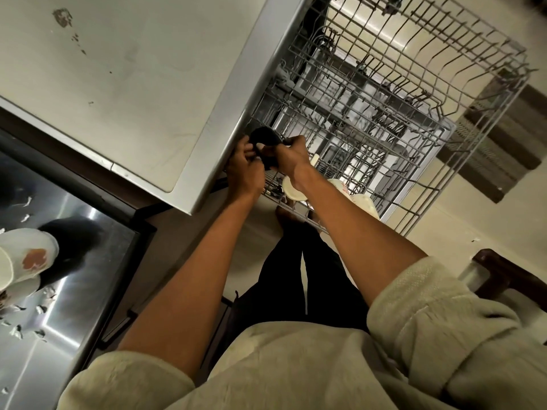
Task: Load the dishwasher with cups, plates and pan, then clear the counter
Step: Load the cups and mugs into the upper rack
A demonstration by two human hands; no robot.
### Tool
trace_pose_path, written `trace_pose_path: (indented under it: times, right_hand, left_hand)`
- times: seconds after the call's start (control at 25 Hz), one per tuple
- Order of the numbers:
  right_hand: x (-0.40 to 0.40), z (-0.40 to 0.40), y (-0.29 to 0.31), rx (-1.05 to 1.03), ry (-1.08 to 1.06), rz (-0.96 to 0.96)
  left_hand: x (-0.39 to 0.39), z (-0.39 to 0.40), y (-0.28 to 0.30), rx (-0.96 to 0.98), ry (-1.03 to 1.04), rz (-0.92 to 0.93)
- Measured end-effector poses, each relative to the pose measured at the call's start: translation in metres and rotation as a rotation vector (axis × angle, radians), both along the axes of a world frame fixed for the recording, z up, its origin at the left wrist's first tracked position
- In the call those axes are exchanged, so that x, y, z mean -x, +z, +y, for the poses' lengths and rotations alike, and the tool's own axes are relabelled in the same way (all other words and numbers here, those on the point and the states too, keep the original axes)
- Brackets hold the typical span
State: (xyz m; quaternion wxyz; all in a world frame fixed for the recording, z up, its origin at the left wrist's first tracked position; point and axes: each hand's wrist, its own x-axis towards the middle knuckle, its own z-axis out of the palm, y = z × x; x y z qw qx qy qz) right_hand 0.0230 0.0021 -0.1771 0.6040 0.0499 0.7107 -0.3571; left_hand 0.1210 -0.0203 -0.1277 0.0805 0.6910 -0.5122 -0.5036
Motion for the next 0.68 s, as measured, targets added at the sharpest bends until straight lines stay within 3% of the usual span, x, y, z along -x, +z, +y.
trace_pose_path:
  times: [0.12, 0.2, 0.28, 0.48, 0.68]
  right_hand:
    - [0.007, 0.006, 0.002, 0.019, 0.011, 0.026]
    - [0.013, 0.013, 0.007, 0.103, 0.001, -0.044]
    - [0.02, 0.018, 0.013, 0.186, 0.023, -0.111]
    - [0.031, 0.02, 0.027, 0.233, 0.233, -0.086]
    - [0.024, 0.017, 0.013, 0.156, 0.655, 0.35]
  left_hand:
    - [0.009, -0.003, 0.001, -0.08, 0.171, -0.002]
    - [0.012, -0.006, 0.004, -0.153, 0.259, 0.104]
    - [0.011, -0.01, 0.006, -0.21, 0.245, 0.169]
    - [0.004, -0.01, 0.0, -0.161, 0.105, 0.066]
    - [0.006, 0.005, -0.001, -0.055, -0.057, -0.05]
